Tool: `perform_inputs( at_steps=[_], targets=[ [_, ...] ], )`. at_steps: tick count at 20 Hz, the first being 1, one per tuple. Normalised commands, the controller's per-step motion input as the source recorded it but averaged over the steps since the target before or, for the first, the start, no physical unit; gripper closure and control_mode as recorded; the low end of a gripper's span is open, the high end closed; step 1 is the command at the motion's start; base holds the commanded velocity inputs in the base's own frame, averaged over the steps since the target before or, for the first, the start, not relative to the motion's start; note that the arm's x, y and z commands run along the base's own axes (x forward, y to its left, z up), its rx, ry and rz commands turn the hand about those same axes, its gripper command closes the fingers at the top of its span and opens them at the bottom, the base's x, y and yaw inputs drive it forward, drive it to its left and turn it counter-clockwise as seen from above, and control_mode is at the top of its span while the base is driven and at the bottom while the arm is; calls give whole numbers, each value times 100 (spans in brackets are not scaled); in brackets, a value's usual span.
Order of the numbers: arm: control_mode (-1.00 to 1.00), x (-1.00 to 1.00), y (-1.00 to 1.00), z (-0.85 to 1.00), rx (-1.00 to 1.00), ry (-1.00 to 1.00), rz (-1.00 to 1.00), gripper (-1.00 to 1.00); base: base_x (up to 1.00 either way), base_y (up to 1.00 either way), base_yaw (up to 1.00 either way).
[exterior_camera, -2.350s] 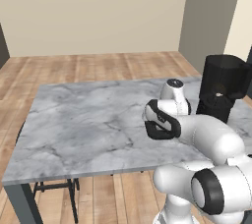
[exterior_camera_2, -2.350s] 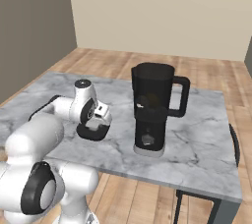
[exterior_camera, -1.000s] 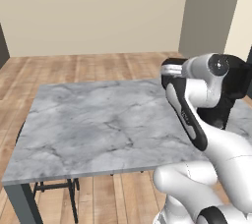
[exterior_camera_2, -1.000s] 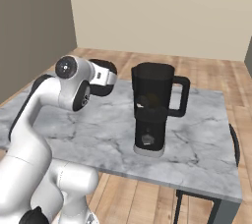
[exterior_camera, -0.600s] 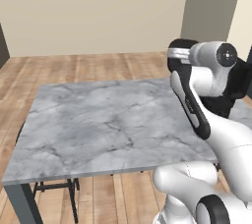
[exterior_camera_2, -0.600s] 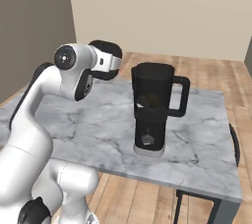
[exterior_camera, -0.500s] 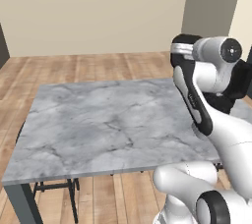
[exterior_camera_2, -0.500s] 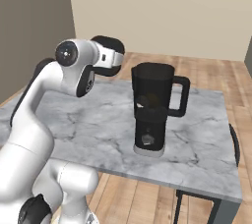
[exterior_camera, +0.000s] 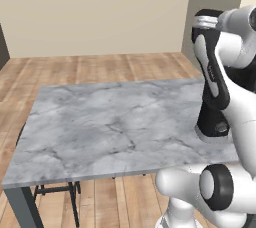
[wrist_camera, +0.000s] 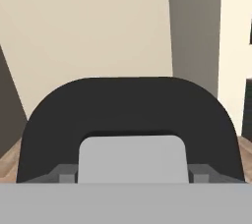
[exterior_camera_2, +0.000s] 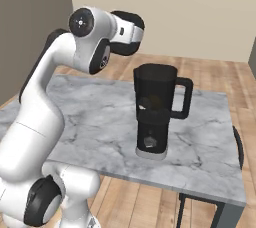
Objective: Grab the lemon and garlic from the fridge, place them in the blender, close the lid, and turn on the blender to create a marinade.
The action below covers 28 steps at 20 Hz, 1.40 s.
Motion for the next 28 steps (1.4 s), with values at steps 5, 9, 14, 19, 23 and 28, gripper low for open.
perform_inputs(
  at_steps=[5, 9, 14, 19, 23, 28],
  targets=[
    [-100, -1, -71, 12, 0, 26, 0, 100, 0, 0, 0],
    [-100, 0, -54, -16, 0, 42, 0, 100, 0, 0, 0],
    [-100, 0, -18, -10, -3, 38, 0, 100, 0, 0, 0],
    [-100, 0, -1, -30, -6, 38, 1, 100, 0, 0, 0],
    [-100, -1, 0, -25, -5, 27, 2, 100, 0, 0, 0],
    [-100, 0, -5, -2, -1, 7, 0, 100, 0, 0, 0]
  ],
)
